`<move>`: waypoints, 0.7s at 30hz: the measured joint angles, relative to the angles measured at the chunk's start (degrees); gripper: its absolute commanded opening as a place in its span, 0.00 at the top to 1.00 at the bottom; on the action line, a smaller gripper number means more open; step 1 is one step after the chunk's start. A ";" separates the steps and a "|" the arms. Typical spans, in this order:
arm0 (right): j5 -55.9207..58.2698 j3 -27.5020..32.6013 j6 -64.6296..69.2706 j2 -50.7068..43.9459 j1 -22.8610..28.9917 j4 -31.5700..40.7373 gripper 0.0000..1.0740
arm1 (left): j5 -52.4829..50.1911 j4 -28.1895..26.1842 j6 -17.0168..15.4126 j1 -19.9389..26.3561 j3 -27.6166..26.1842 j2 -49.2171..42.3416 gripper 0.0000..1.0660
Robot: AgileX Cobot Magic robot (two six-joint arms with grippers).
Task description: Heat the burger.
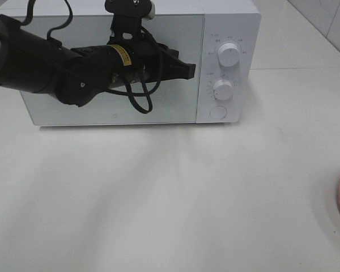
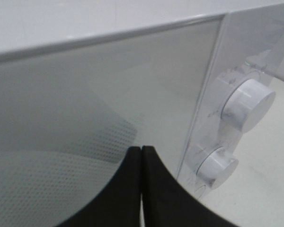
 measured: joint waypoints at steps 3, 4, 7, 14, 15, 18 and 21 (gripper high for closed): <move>0.00 0.00 0.00 0.00 0.00 0.00 0.29 | 6.36 -1.72 0.00 -0.34 -0.17 -2.12 1.00; 0.00 0.00 0.00 0.00 0.00 0.00 0.29 | 6.36 -1.72 0.00 -0.34 -0.17 -2.12 1.00; 0.00 0.00 0.00 0.00 0.00 0.00 0.29 | 15.58 -2.41 0.00 -0.92 -0.40 -5.39 1.00; 0.00 0.00 0.00 0.00 0.00 0.00 0.29 | 30.31 -2.75 0.00 -1.60 -0.40 -9.22 0.91; 0.00 0.00 0.00 0.00 0.00 0.00 0.29 | 35.52 -2.75 0.00 -1.60 -0.40 -10.49 0.70; 0.00 0.00 0.00 0.00 0.00 0.00 0.29 | 42.28 -2.75 0.00 -1.60 -0.40 -12.32 0.27; 0.00 0.00 0.00 0.00 0.00 0.00 0.29 | 49.73 -3.15 0.00 -1.60 -0.40 -14.04 0.05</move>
